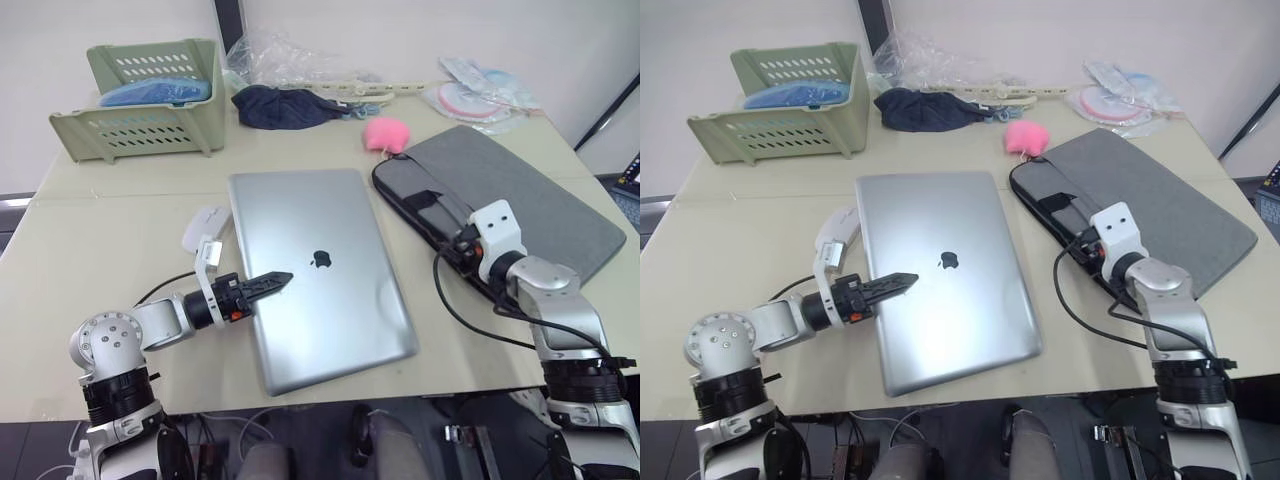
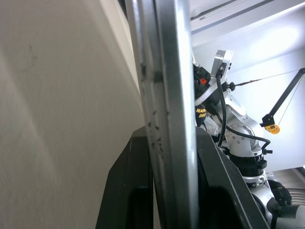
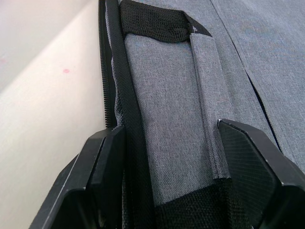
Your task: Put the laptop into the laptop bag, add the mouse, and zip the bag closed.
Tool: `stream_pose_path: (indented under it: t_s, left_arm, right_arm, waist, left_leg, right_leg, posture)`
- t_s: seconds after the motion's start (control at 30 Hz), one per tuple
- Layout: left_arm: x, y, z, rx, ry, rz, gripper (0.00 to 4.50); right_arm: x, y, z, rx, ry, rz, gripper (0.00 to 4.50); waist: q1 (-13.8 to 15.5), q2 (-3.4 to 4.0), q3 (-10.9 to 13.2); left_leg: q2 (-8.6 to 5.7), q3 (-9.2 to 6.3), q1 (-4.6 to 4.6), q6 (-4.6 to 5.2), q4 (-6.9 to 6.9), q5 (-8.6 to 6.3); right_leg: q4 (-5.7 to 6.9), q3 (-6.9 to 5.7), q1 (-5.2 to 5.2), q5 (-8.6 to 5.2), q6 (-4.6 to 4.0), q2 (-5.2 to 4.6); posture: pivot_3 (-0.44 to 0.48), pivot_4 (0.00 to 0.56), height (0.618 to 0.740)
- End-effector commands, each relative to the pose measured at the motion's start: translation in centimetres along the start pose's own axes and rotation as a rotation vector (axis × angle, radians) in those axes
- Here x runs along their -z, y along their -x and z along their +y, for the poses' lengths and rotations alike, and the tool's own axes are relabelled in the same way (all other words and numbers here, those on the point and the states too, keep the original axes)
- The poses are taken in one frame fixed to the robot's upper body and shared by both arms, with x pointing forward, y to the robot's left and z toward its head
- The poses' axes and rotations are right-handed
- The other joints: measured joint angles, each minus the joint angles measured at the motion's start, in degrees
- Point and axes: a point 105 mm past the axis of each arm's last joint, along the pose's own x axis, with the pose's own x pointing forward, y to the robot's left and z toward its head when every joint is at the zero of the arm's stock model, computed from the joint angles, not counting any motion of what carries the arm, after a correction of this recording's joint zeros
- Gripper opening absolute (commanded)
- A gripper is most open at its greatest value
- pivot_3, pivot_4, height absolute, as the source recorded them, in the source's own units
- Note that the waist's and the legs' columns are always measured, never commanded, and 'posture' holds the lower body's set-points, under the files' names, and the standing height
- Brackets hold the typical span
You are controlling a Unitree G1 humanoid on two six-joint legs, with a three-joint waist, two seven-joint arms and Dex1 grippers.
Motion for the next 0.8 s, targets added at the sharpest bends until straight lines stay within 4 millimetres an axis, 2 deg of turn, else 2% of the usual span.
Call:
stream_pose_path:
  t_s: [0.03,0.17,0.2,0.37,0.57,0.7,0.8]
  left_arm:
    - [0.1,0.1,0.0,-0.069,-0.063,0.029,0.41]
    - [0.2,0.0,0.1,-0.072,-0.063,0.032,0.41]
    - [0.2,0.1,0.2,-0.073,-0.062,0.032,0.41]
    - [0.2,0.0,0.2,-0.073,-0.063,0.031,0.41]
    - [0.2,-0.2,0.1,-0.069,-0.065,0.033,0.41]
    - [0.3,-0.3,0.3,-0.068,-0.060,0.031,0.41]
    - [0.3,-0.4,0.4,-0.066,-0.058,0.033,0.41]
  right_arm:
    - [-0.8,0.2,-0.7,0.029,-0.005,-0.038,2.18]
    - [-0.6,0.1,-0.7,0.031,-0.016,-0.031,0.63]
    - [-0.6,0.1,-0.7,0.030,-0.015,-0.030,0.07]
    - [-1.1,0.3,-0.8,0.029,-0.020,-0.041,0.02]
    - [-3.1,0.9,-0.9,0.023,-0.041,-0.077,0.02]
    - [-6.9,2.3,-1.2,0.006,-0.054,-0.135,0.02]
    - [-8.6,3.0,-1.5,0.002,-0.058,-0.141,0.02]
  waist:
    - [0.00,0.00,0.00]
    - [0.02,0.00,0.00]
    - [0.03,0.00,0.00]
    - [0.03,0.00,0.00]
    - [0.00,0.00,0.00]
    - [-0.01,0.02,0.01]
    - [0.03,0.02,0.01]
  left_leg:
    - [0.00,0.00,0.00,0.00,0.00,0.00]
    - [0.00,0.00,0.00,0.00,0.00,0.00]
    - [0.00,0.00,0.00,0.00,0.00,0.00]
    - [0.00,-0.01,0.00,0.00,0.00,0.00]
    - [0.00,-0.01,0.00,0.00,0.00,0.00]
    - [0.00,-0.02,-0.01,0.00,0.00,0.00]
    - [0.01,-0.03,-0.02,0.00,-0.01,0.00]
  right_leg:
    - [0.00,0.00,0.00,0.00,0.00,0.00]
    - [0.00,0.00,0.00,0.00,0.00,0.00]
    - [0.00,0.00,0.00,0.00,0.00,0.00]
    - [0.00,-0.01,0.01,0.00,0.00,-0.01]
    - [-0.01,-0.01,0.02,0.00,0.00,0.00]
    - [-0.03,-0.02,0.01,0.00,0.01,0.00]
    - [-0.07,-0.03,0.01,0.01,0.02,0.02]
  posture:
    - [0.000,0.150,0.740]
    - [0.000,0.150,0.740]
    - [0.000,0.150,0.740]
    - [0.000,0.150,0.740]
    - [0.000,0.150,0.740]
    - [0.000,0.150,0.740]
    - [0.000,0.150,0.740]
